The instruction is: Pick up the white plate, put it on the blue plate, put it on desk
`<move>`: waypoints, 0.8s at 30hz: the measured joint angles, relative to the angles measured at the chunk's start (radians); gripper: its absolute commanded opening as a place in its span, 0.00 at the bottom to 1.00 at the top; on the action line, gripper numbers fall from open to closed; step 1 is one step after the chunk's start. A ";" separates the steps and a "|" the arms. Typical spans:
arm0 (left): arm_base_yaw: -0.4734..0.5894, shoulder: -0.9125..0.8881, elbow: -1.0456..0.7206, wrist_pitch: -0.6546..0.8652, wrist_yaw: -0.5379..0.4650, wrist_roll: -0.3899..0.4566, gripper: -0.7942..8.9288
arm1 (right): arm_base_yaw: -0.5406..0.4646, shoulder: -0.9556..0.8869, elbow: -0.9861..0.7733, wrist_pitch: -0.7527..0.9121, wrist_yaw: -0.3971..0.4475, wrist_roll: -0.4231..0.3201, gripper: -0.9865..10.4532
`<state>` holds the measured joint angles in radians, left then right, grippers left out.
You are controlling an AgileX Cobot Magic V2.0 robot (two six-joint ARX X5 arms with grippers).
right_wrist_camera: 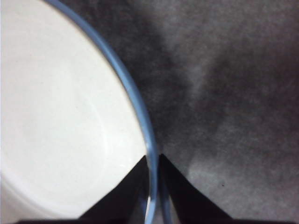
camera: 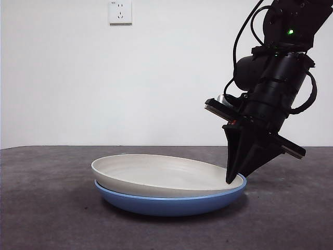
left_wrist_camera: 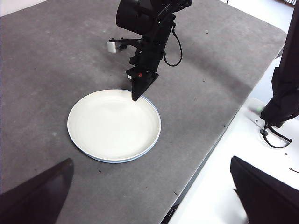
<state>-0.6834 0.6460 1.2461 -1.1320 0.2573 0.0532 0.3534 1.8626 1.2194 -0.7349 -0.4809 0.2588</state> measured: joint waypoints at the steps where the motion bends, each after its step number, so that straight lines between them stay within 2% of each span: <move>1: 0.000 0.000 0.000 0.000 0.000 0.000 0.73 | 0.000 0.000 0.000 0.002 0.002 0.000 0.10; 6: 0.000 0.000 0.000 -0.002 0.000 0.000 0.73 | 0.000 0.000 0.000 0.019 0.004 0.000 0.12; 11: 0.000 0.000 0.000 -0.002 0.000 0.000 0.73 | 0.000 0.000 0.001 0.024 0.012 0.001 0.37; 13: 0.000 0.000 0.000 -0.002 0.000 0.000 0.73 | 0.000 0.000 0.001 0.017 0.013 0.002 0.42; 16: 0.000 0.000 0.000 -0.002 0.000 0.000 0.73 | -0.007 -0.004 0.008 -0.007 0.013 0.001 0.44; 19: 0.000 0.000 0.000 -0.002 0.000 0.000 0.73 | -0.007 -0.031 0.015 -0.054 0.059 -0.006 0.45; 24: 0.000 0.000 0.000 -0.002 0.000 0.000 0.73 | -0.008 -0.157 0.021 -0.109 0.118 -0.024 0.52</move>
<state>-0.6834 0.6460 1.2461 -1.1336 0.2573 0.0532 0.3454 1.7054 1.2400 -0.8440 -0.3626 0.2344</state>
